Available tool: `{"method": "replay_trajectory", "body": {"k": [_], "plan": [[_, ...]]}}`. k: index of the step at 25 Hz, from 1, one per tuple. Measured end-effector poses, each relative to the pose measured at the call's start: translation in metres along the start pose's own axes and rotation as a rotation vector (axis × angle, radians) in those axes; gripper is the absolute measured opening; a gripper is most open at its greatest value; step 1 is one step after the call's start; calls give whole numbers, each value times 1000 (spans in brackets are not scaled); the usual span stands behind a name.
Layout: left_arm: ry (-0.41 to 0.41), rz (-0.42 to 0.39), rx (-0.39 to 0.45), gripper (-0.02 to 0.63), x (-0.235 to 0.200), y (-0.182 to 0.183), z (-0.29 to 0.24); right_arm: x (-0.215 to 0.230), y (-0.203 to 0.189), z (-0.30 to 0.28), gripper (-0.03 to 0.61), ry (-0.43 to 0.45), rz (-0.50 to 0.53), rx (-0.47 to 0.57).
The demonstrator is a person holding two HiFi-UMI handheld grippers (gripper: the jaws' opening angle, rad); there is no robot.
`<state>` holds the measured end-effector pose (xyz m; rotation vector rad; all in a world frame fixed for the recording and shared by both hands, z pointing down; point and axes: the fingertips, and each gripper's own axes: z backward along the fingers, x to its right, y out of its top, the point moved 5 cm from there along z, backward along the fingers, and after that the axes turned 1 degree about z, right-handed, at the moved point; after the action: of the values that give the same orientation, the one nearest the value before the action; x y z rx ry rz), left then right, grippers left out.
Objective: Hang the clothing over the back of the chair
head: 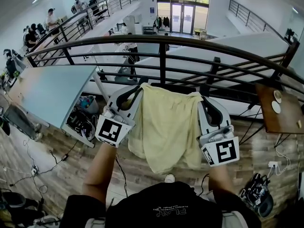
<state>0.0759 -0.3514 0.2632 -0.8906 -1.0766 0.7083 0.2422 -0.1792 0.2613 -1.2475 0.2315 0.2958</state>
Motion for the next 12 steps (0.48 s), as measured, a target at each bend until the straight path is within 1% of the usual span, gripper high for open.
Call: {"method": "replay_trajectory", "body": {"k": [3,5,12], "plan": [[-5,-71,-24,35,-3,0,-14,12,-5,-9,32,26,4,-13],[-6,-104,-49,35,-3,-5,-22,18,-12,-15,32,40,-2,-24],[-42,-134,-105,35,-8,-23,-49,37,-30,-27,32,78,-20,-48]]}}
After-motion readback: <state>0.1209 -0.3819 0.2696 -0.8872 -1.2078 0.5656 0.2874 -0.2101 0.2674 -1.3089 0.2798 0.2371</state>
